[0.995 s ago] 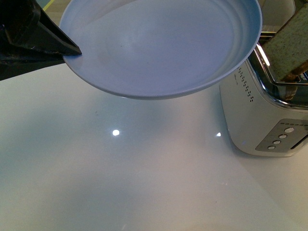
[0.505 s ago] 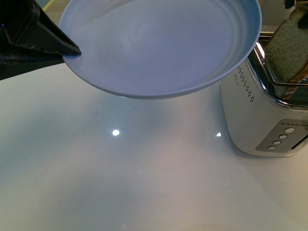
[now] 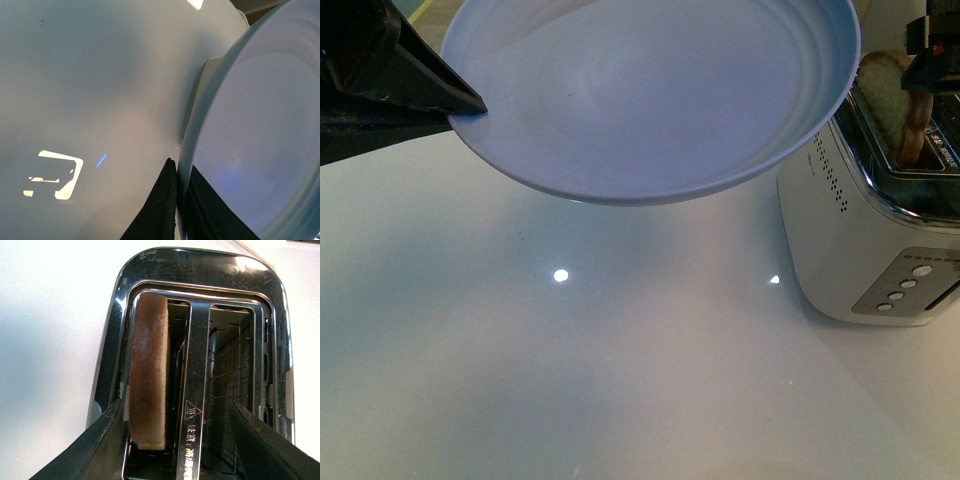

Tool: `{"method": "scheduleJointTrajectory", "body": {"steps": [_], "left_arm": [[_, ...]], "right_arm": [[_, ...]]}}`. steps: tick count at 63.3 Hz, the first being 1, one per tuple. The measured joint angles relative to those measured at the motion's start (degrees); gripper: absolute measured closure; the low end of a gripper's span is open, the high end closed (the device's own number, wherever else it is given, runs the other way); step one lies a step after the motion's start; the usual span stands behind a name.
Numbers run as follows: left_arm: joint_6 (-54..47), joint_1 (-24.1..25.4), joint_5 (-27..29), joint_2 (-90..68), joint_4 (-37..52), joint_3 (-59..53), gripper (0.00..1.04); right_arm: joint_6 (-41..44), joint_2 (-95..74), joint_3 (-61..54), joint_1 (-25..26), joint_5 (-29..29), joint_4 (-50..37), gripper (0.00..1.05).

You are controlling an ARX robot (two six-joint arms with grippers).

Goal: Left arm holds plate, right arm toasts bread

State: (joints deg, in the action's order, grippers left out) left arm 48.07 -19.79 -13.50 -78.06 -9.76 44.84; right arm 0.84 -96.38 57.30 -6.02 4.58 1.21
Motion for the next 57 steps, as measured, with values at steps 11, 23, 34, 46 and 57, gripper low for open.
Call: {"method": "scheduleJointTrajectory", "body": {"steps": [11, 23, 34, 46, 57], "left_arm": [[0.00, 0.00, 0.00, 0.00, 0.00, 0.00, 1.02], [-0.02, 0.13, -0.07, -0.04, 0.00, 0.00, 1.02], [-0.24, 0.85, -0.26, -0.04, 0.00, 0.00, 1.02], [-0.48, 1.42, -0.44, -0.04, -0.02, -0.20, 1.02], [-0.74, 1.55, -0.50, -0.04, -0.11, -0.20, 1.02]], "right_arm": [[0.07, 5.66, -4.17, 0.57, -0.24, -5.66, 0.11], [0.39, 18.78, -12.22, 1.11, -0.09, -11.43, 0.09], [-0.46, 32.02, -19.67, 2.43, -0.39, -12.31, 0.09], [-1.38, 37.33, -21.40, 3.17, -0.83, -12.24, 0.09], [-1.22, 38.38, -29.05, 5.40, -4.35, -28.15, 0.27]]}}
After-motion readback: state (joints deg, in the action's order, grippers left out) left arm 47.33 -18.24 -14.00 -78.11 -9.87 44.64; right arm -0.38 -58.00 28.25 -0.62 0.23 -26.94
